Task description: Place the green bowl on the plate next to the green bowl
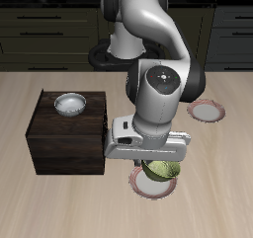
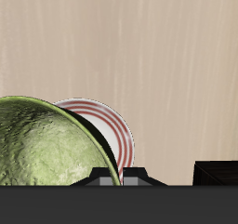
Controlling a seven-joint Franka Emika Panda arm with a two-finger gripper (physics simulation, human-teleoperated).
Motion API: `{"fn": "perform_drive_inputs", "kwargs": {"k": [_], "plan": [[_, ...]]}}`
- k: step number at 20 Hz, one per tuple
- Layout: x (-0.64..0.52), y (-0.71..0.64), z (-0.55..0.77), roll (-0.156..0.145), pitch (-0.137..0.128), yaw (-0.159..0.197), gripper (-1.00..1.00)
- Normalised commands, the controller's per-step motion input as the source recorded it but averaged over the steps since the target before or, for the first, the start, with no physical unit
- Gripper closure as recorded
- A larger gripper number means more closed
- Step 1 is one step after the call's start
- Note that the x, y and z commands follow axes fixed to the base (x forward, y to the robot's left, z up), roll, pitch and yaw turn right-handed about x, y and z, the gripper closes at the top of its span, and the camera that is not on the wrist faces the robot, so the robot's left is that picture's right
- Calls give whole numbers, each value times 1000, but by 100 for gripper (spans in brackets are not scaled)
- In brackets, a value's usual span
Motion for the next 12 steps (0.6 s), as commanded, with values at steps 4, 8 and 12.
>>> {"fn": "perform_drive_inputs", "kwargs": {"k": [4, 8, 12], "plan": [[-33, 161, -422, 14, 69, 13, 100], [-104, 61, -305, -4, 74, 50, 100], [-147, 80, -96, 5, 30, 19, -100]]}}
